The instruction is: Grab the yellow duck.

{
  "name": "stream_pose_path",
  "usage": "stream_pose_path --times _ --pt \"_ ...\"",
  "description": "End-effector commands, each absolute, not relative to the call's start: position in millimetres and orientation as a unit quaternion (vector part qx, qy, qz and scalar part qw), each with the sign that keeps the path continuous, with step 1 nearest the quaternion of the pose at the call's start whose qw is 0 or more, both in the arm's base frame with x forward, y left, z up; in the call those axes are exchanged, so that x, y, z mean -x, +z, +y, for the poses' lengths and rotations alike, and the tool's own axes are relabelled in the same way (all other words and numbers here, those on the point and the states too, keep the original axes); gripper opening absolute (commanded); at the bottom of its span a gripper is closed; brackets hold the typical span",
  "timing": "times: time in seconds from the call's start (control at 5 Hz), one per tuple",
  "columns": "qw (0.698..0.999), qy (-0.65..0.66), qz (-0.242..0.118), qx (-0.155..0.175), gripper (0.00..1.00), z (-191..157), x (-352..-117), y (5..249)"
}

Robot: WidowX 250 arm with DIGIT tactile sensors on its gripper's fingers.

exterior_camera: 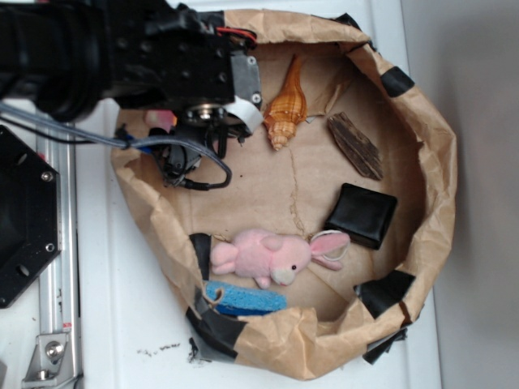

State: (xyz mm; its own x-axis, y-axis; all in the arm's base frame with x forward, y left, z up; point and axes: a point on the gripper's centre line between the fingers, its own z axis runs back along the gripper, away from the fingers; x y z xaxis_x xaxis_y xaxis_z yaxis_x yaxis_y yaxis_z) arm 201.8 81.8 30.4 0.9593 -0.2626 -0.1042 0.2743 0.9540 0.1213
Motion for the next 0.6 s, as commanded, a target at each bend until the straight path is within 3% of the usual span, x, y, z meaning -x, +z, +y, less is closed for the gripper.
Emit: stream_pose_path --times 0.0,0.2,0.4 --pt "0.993 -0.016 -0.12 -0.012 0.0 47.3 -241.4 141.3" --pt "0.991 -0.002 -0.136 -0.002 0.0 33.0 -248.9 190.2" --pt "0.991 0.012 -0.132 -0.001 0.0 30.0 -250.0 184.8"
